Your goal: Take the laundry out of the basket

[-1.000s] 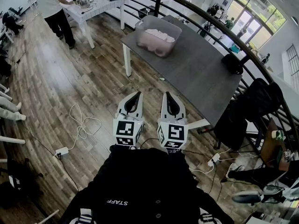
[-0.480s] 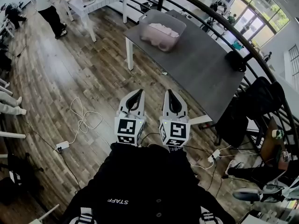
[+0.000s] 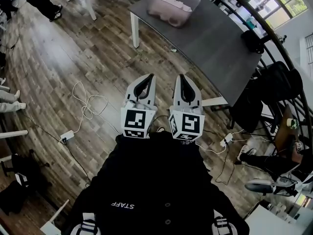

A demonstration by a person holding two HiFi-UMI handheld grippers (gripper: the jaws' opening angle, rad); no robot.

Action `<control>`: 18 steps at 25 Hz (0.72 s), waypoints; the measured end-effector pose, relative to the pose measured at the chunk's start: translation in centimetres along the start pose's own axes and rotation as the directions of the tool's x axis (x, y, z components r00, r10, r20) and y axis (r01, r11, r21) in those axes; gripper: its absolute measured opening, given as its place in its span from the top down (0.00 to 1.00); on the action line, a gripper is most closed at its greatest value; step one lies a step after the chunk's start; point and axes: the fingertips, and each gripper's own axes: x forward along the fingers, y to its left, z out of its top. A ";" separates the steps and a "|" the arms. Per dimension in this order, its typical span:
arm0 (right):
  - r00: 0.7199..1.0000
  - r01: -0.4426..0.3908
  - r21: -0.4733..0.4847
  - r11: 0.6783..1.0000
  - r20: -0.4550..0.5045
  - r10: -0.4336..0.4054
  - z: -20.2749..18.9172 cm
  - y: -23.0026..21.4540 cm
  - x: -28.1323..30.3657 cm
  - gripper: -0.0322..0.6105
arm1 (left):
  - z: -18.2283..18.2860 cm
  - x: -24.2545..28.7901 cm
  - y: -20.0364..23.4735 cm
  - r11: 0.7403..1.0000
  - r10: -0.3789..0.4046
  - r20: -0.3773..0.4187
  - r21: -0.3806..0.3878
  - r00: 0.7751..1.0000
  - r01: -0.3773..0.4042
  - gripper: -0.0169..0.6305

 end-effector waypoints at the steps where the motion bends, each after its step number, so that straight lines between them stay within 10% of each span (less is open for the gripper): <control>1: 1.000 0.004 0.001 1.000 -0.003 -0.004 -0.2 0.3 0.1 0.93 | -0.3 -0.1 0.3 1.000 -0.004 -0.003 -0.001 1.000 0.004 0.97; 18: 0.991 0.124 0.007 0.992 -0.051 -0.123 -2.8 -2.1 2.9 0.93 | -2.6 -0.2 7.4 0.996 0.068 -0.034 -0.047 0.997 -0.069 0.97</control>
